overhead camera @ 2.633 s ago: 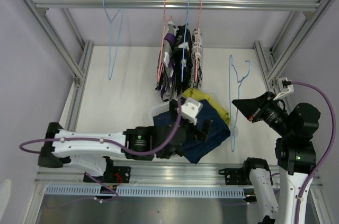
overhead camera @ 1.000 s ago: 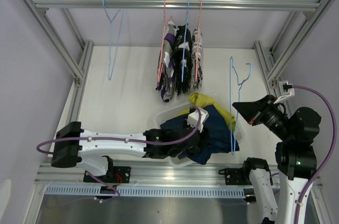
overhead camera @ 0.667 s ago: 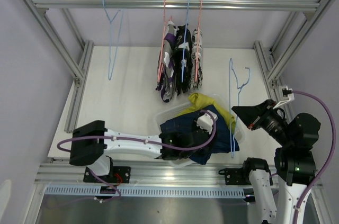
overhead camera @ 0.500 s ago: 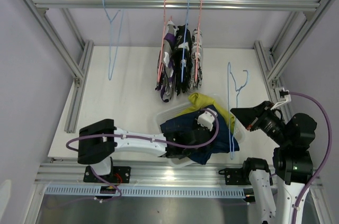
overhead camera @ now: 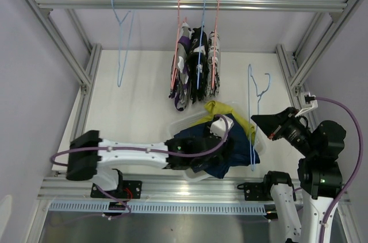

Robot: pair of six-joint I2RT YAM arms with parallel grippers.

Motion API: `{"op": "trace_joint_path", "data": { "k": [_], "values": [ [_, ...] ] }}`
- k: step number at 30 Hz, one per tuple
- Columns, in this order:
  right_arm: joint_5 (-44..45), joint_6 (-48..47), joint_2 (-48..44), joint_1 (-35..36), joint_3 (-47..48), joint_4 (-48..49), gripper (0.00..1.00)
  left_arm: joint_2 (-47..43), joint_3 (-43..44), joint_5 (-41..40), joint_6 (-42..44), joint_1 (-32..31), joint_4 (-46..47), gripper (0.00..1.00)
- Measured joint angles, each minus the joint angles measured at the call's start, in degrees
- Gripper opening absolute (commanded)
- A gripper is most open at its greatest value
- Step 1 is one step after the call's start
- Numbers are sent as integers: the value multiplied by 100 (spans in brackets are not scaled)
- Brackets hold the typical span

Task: Remove the trousers from the hanger
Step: Place the trousers in the bin, then place the hanger at the clothesline.

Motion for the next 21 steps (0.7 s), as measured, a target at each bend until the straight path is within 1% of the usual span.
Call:
{"op": "trace_joint_path", "data": {
  "k": [8, 17, 21],
  "values": [
    [15, -17, 479, 2, 262, 275, 0, -2000, 411, -35, 57, -162, -1056, 80],
    [-81, -13, 1751, -7, 459, 911, 0, -3679, 505, -846, 525, -162, -2299, 84],
    [-101, 28, 2310, -111, 767, 1150, 0, -4570, 483, -1362, 1043, -142, -2463, 86]
  ]
}}
